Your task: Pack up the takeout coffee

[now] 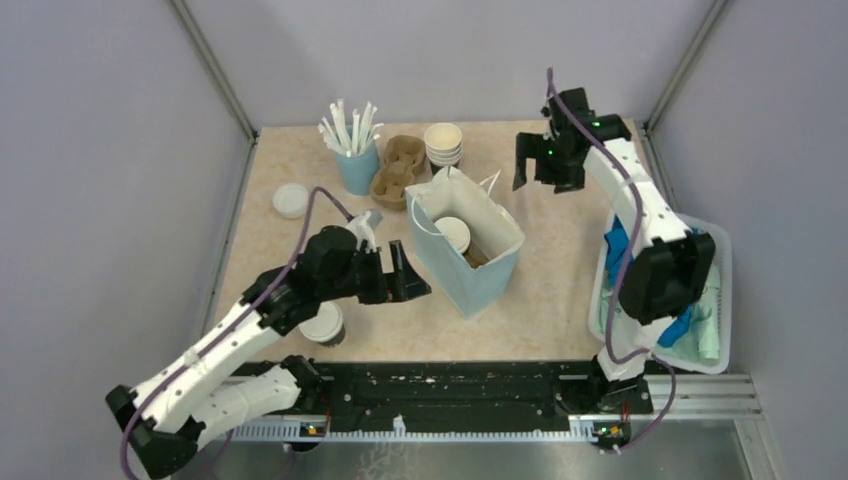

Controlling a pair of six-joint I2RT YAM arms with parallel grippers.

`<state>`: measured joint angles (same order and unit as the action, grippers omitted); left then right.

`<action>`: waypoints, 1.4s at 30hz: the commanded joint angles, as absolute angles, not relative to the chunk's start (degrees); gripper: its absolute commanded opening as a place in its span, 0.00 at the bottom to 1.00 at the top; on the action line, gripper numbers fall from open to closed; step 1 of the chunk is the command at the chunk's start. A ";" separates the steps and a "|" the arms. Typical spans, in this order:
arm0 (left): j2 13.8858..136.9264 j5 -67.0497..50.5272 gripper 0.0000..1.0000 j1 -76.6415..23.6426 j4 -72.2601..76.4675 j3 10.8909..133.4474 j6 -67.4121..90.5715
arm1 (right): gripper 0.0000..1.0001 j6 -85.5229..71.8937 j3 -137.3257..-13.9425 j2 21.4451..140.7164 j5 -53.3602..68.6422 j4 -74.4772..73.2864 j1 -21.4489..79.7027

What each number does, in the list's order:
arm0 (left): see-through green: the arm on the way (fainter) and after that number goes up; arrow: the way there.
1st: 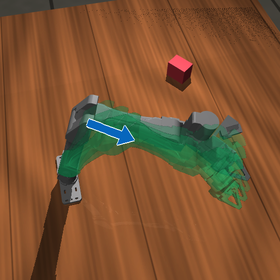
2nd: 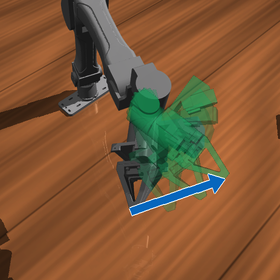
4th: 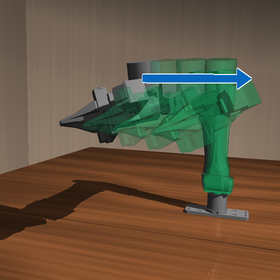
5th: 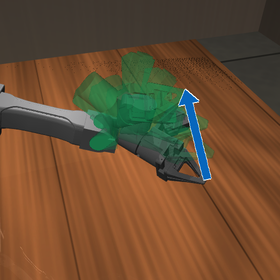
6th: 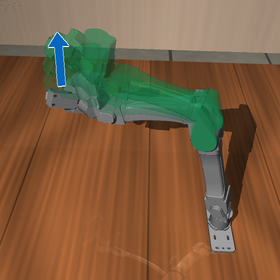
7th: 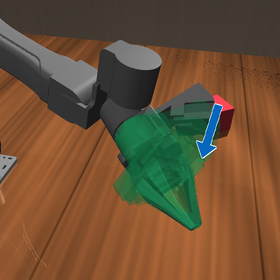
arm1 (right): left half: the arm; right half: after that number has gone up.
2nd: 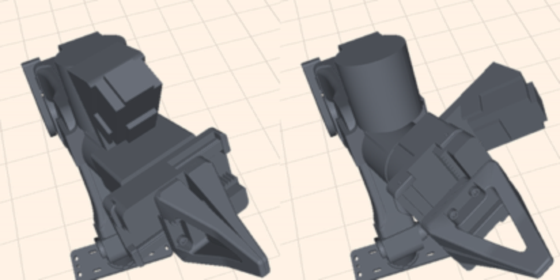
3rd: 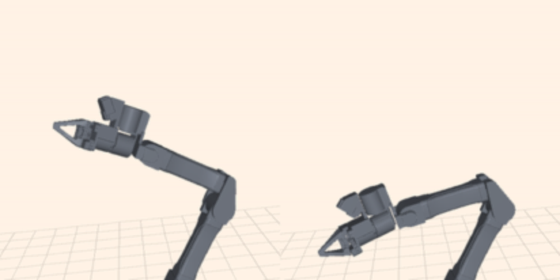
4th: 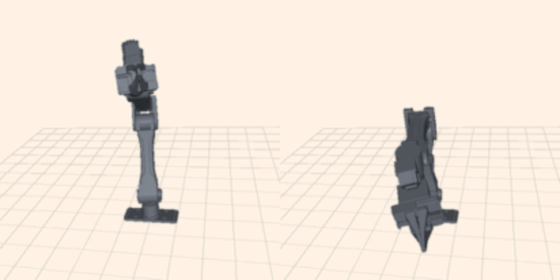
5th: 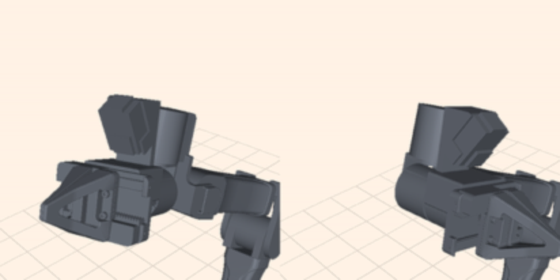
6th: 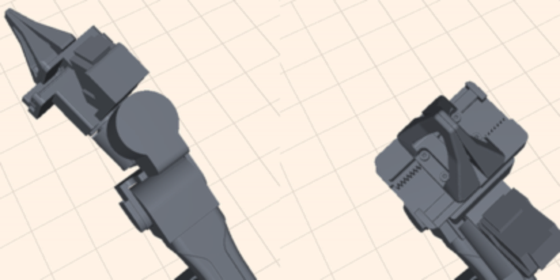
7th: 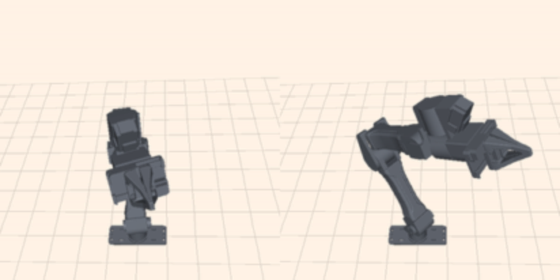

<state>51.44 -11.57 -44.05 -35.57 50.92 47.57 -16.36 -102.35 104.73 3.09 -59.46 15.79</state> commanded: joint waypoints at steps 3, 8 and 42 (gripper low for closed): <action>42.39 -6.65 0.98 -44.30 -45.18 67.10 38.51 | 0.99 -16.43 -107.82 82.60 6.31 -67.38 17.36; 44.25 -3.34 0.98 -44.30 -51.80 83.57 29.72 | 0.99 -19.50 -105.39 69.33 9.57 -66.46 27.17; 39.63 19.39 0.98 -44.30 -60.16 108.94 24.83 | 0.99 -26.40 -133.81 128.69 -17.87 -51.41 81.24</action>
